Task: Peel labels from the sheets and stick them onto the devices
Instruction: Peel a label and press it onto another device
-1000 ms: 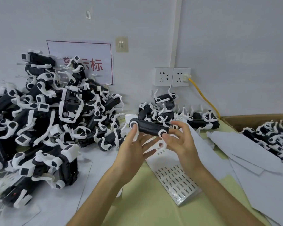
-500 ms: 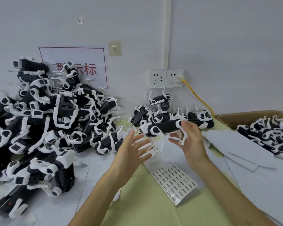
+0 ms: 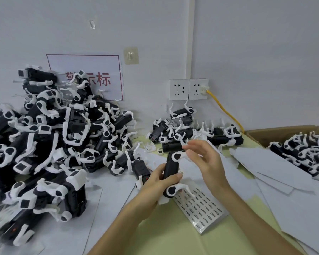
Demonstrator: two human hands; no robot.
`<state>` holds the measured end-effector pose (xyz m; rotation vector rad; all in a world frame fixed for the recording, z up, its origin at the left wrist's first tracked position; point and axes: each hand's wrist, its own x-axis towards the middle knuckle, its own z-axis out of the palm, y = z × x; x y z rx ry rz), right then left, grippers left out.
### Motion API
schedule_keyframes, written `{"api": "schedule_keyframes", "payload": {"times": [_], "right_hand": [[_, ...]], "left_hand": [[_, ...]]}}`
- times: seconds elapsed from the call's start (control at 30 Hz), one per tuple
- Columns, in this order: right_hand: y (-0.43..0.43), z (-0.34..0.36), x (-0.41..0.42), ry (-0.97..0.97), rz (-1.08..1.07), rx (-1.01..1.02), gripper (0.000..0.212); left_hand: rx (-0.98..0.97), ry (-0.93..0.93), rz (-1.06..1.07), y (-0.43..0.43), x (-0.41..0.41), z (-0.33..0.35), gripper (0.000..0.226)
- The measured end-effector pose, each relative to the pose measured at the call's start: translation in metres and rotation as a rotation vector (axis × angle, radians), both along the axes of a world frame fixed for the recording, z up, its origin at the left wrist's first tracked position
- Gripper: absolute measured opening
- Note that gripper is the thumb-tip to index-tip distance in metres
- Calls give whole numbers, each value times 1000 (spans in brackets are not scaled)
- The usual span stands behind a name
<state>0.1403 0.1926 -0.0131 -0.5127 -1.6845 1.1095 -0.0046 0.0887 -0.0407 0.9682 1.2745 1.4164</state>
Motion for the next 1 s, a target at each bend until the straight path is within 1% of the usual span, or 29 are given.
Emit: {"api": "schedule_keyframes", "payload": {"times": [0.07, 0.17, 0.3, 0.4, 0.5, 0.67, 0.77, 0.9, 1.0], "right_hand": [[-2, -1, 0, 42, -82, 66, 14], [-5, -1, 0, 76, -124, 132, 9], [-9, 0, -2, 54, 46, 87, 12], [-9, 1, -4, -9, 217, -35, 15], [-7, 0, -5, -92, 309, -148, 9], [-1, -4, -5, -178, 281, -184, 12], [0, -5, -5, -226, 256, -154, 13], [-2, -4, -6, -290, 206, -96, 16], [-4, -3, -7, -318, 156, -61, 15]], "left_hand": [[34, -41, 58, 2, 4, -5, 58], [68, -108, 86, 5, 6, -13, 56], [84, -156, 89, 8, 8, -18, 64], [104, -123, 89, 9, 10, -21, 60], [113, -82, 93, 8, 11, -22, 57], [130, -5, 95, 7, 12, -21, 59], [139, 38, 123, 6, 13, -20, 60], [164, 87, 148, 6, 15, -19, 53], [193, 131, 176, 5, 18, -17, 55]]}}
